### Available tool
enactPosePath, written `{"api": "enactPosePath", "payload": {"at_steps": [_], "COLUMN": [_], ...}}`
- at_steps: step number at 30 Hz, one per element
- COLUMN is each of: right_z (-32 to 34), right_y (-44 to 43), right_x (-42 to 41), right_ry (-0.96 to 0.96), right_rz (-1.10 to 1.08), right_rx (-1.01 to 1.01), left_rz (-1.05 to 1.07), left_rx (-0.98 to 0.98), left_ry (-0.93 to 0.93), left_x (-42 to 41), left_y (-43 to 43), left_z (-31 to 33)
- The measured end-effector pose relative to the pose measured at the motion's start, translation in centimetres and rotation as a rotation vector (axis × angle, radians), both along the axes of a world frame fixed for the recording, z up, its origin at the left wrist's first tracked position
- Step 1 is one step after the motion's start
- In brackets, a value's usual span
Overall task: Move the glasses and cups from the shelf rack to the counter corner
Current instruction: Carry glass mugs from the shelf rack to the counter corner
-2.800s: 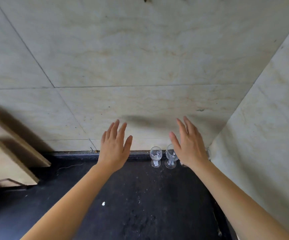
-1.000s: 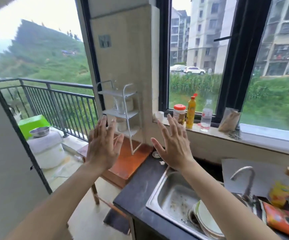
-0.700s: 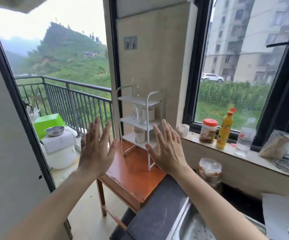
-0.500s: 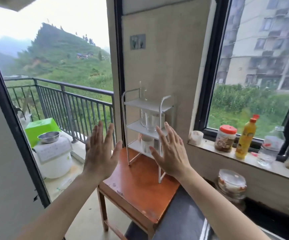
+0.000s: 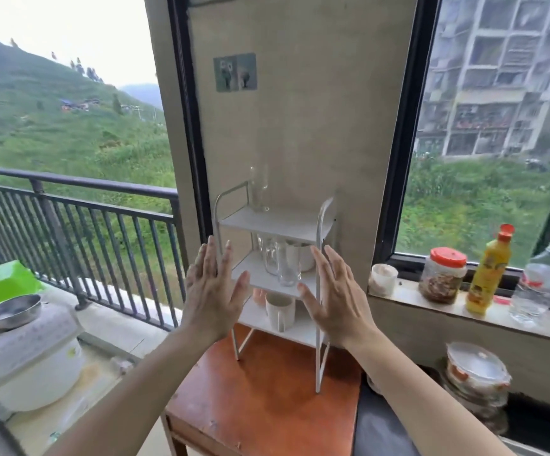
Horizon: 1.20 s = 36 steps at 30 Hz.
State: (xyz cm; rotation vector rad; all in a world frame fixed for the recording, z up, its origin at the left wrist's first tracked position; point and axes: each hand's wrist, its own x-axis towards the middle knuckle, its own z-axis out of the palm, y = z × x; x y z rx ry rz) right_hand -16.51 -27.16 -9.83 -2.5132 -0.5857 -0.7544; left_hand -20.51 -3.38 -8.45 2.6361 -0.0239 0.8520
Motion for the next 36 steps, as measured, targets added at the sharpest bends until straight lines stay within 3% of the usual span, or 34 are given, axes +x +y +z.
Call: {"api": "enactPosePath", "payload": {"at_steps": [5,13,21,25,31,36], "right_z": [-1.3,-5.5,-7.7,-8.4,-8.3,-8.4], "right_y": [1.5,6.1,10.5,11.5,12.0,10.9], "right_x": [4.3,10.4,14.9,15.8,15.4,14.2], "right_ry": [0.075,0.369,0.728,0.744,0.607,0.516], "right_rz": [0.066,0.136,0.153,0.097,-0.069,-0.16], "right_rx": [0.066,0.185,0.249,0.247,0.201,0.376], "left_rz": [-0.005,-0.044,-0.283,-0.311,-0.336,-0.437], "left_rx": [0.013,-0.05,-0.042,0.016,-0.378,-0.634], "left_ry": [0.04,0.233,0.443,0.485,0.381,0.246], "left_x": [5.0,12.5,20.6,24.0,28.2,29.2], "left_y": [0.8,3.6,6.5,6.9,5.5,2.6], "left_z": [-0.4,-4.6,-9.4,-9.9,-9.3,-8.2]}}
